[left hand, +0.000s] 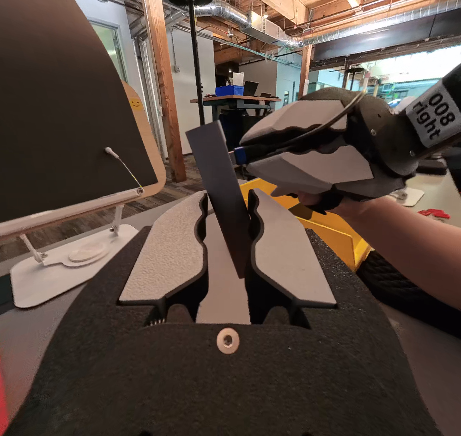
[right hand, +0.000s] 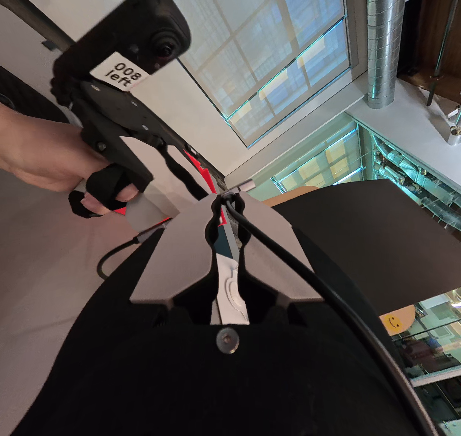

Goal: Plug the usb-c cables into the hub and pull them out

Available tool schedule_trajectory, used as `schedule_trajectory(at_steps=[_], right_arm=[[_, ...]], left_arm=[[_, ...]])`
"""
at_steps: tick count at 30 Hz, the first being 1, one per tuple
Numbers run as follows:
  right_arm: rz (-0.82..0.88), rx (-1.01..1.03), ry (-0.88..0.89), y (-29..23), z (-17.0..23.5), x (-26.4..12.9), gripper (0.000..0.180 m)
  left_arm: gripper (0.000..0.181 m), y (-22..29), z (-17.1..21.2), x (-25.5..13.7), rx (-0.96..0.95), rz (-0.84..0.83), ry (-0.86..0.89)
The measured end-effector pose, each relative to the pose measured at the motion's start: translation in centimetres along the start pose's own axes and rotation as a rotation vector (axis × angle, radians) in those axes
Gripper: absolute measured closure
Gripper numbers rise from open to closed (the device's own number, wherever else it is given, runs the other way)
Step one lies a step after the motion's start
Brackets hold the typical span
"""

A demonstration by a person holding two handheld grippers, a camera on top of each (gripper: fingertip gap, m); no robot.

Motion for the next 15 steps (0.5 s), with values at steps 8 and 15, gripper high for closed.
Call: schedule_trajectory(at_steps=[8, 15], right_arm=[[-0.035, -0.001, -0.019, -0.2, 0.9, -0.1, 0.168], [-0.039, -0.002, -0.020, -0.7, 1.4, 0.2, 0.168]], left_arm=[[0.154, -0.6, 0.4, 0.2, 0.048, 0.022, -0.123], [0.153, -0.6, 0.1, -0.3, 0.171, -0.050, -0.248]])
Point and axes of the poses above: each gripper's, where its closed fingertips meet, x out along the fingers, z out of its underside, y = z × x across the jaws, the point moved 7 cm from there along -x, back along the fingers, and after that the axes turned 10 degrees about y, right-handed, at the moved point
